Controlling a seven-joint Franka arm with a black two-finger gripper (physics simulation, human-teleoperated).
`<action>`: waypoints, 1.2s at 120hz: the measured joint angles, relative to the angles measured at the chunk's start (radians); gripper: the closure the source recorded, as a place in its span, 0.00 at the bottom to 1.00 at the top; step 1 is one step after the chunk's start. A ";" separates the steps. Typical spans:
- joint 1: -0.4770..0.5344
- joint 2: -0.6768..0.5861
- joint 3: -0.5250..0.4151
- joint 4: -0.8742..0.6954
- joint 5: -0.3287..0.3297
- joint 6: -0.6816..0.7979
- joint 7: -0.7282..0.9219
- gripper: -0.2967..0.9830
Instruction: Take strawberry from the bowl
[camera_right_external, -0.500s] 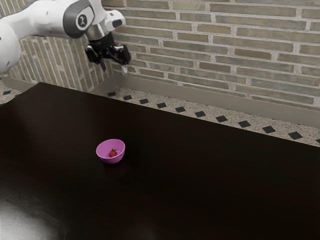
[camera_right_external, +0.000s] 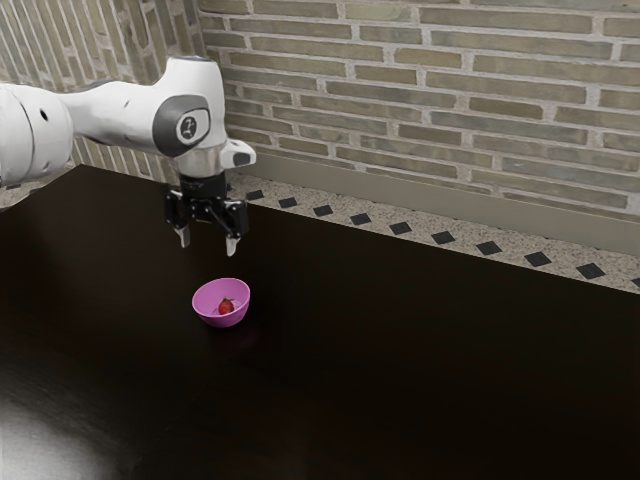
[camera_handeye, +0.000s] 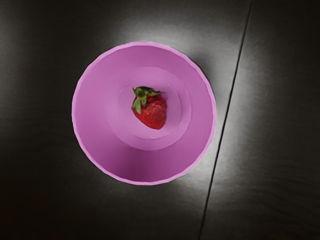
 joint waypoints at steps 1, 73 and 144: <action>0.000 0.001 0.000 -0.007 0.000 0.005 0.000 0.24; 0.030 0.108 -0.001 -0.143 -0.060 0.278 -0.009 0.51; 0.062 0.189 -0.001 -0.137 -0.113 0.391 -0.007 0.59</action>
